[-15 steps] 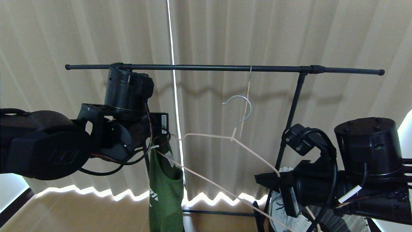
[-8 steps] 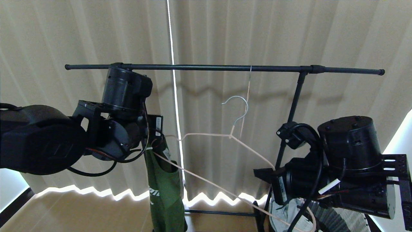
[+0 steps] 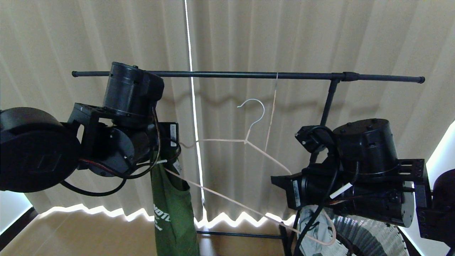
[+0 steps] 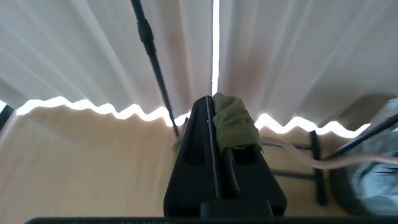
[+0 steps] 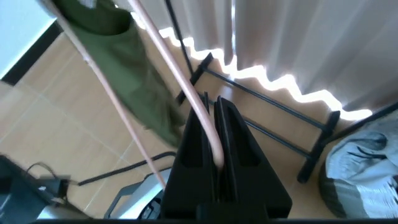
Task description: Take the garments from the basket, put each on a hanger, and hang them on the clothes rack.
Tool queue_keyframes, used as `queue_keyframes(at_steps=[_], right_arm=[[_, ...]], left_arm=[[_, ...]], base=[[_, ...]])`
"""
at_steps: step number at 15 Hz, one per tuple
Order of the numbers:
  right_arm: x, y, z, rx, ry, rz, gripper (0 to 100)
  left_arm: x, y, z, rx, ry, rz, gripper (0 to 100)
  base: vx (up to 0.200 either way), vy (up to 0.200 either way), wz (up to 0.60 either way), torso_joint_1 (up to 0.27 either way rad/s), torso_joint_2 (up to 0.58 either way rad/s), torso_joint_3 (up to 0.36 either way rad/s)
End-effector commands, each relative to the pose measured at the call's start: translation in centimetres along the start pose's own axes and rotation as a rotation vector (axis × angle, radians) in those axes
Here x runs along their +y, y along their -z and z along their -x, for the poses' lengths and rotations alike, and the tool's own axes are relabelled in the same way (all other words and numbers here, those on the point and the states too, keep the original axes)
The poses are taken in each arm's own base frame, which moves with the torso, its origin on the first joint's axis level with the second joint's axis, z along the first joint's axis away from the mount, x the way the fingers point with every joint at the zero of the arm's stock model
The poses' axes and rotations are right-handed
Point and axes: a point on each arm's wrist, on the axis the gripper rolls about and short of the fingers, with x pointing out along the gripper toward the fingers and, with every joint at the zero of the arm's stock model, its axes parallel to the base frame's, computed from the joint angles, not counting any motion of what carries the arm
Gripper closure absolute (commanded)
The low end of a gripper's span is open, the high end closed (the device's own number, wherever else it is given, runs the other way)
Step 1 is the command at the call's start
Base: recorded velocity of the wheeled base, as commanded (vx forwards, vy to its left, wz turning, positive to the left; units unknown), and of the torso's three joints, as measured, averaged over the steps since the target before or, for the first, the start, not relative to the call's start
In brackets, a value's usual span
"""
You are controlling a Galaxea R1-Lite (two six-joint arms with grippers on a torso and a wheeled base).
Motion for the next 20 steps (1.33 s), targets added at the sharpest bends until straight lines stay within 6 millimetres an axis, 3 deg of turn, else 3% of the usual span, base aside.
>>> queue_keyframes(at_steps=[1, 5, 15, 20], right_arm=[[0.9, 0.5, 0.1, 0.016, -0.023, 0.022, 100], [2.9, 1.0, 1.0, 0.015, -0.084, 0.047, 100], [1.1, -0.4, -1.7, -0.062, 0.153, -0.048, 100], [1.5, -0.6, -2.2, -0.079, 0.144, -0.051, 100]], left_arm=[[-0.2, -0.6, 0.2, -0.018, 0.009, 0.026, 100], [-0.1, -1.7, 0.4, -0.048, 0.013, 0.059, 100], [1.5, 0.1, 1.5, 0.127, -0.04, -0.088, 100], [-0.1, -0.1, 2.2, 0.109, 0.011, -0.063, 100]], base=[[0.0, 0.0, 0.0, 0.0, 0.0, 0.0], [0.0, 0.0, 0.0, 0.0, 0.0, 0.0], [0.0, 0.0, 0.0, 0.0, 0.0, 0.0], [0.0, 0.0, 0.0, 0.0, 0.0, 0.0]])
